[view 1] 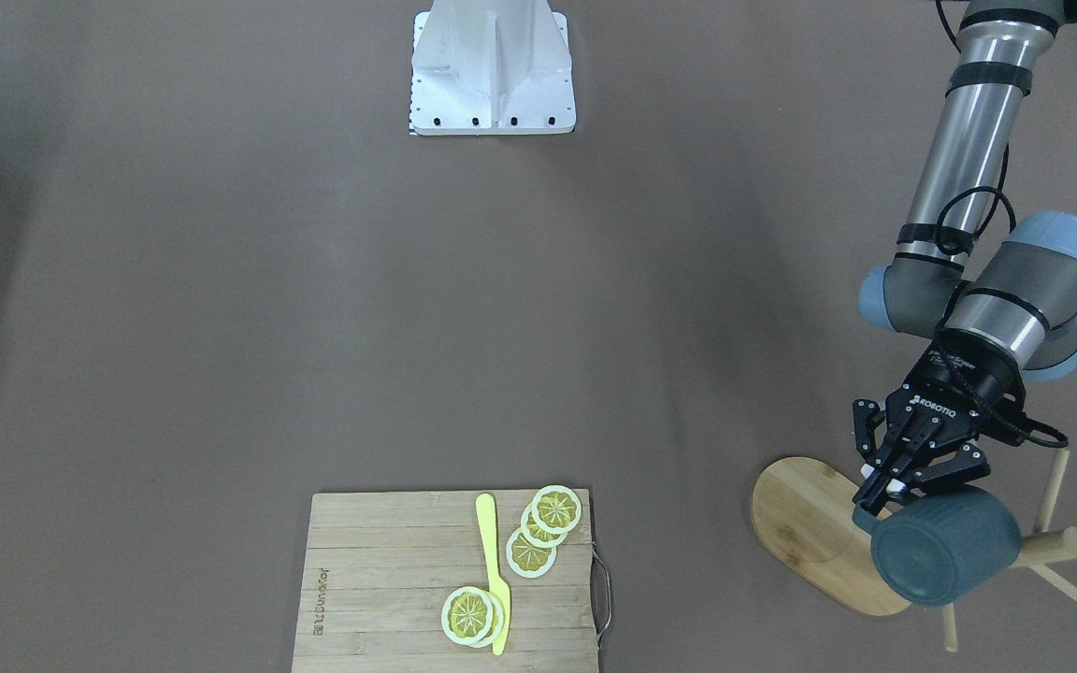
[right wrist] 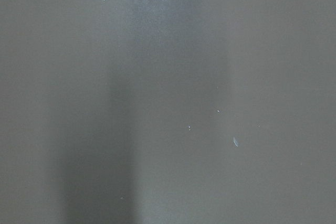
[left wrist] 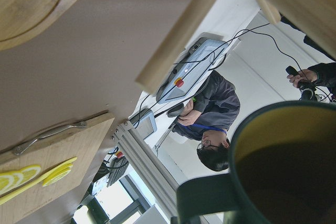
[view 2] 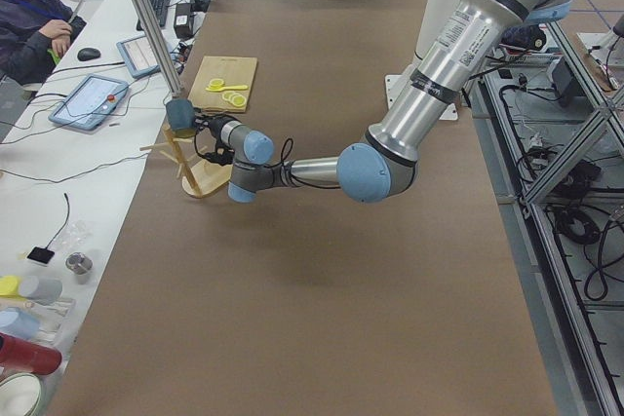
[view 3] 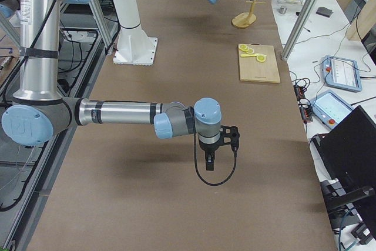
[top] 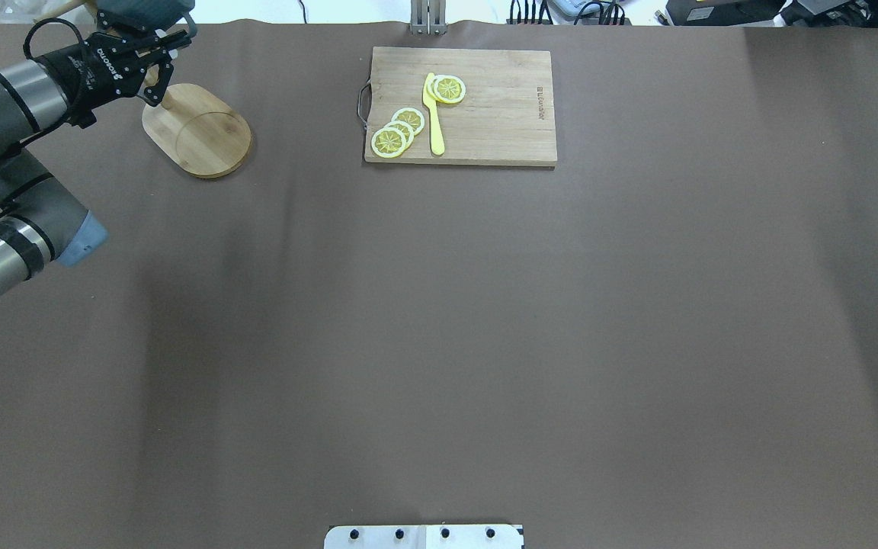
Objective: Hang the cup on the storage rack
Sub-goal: 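Hook the mug handle over a rack peg with the left gripper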
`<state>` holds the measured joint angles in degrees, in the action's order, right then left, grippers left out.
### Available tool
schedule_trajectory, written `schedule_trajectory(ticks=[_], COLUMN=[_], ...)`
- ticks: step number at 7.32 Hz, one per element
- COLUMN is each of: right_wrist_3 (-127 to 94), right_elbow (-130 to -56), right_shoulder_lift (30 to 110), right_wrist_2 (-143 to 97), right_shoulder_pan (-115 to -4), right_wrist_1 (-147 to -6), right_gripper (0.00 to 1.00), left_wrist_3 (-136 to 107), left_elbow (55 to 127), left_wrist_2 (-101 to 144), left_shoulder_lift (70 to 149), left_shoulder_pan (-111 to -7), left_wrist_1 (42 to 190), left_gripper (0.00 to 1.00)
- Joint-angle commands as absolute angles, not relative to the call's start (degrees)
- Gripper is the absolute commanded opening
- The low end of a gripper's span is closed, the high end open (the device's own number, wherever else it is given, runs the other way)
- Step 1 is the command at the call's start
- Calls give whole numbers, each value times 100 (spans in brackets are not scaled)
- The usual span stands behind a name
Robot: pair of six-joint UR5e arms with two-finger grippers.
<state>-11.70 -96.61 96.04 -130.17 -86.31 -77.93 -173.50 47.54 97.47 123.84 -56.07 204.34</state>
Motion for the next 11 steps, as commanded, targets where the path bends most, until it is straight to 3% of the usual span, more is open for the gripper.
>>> schedule_trajectory(ticks=[1, 3, 4, 5, 11], right_wrist_3=[-1169, -1169, -1169, -1169, -1169], right_elbow=[-9668, -9668, -9668, -9668, -9668], right_shoulder_lift=[9606, 9606, 9606, 9606, 9606], right_wrist_2=[-13017, -13017, -13017, -13017, -13017], right_shoulder_pan=[-8631, -8631, -8631, -8631, -8631], right_wrist_1=[-7796, -7796, -7796, -7796, -7796], right_gripper=[100, 100, 100, 100, 100], left_wrist_3=[-17350, -17350, -17193, -16887, -16708], left_elbow=[4720, 4720, 4720, 4720, 4991], left_wrist_2=[9747, 9738, 9730, 9729, 9747], left_shoulder_lift=[12384, 12384, 12384, 12384, 12340], left_shoulder_pan=[-5607, -5599, -5599, -5590, -5564], left_wrist_1=[20435, 20435, 20435, 20426, 20443], left_gripper=[0, 0, 15, 99, 99])
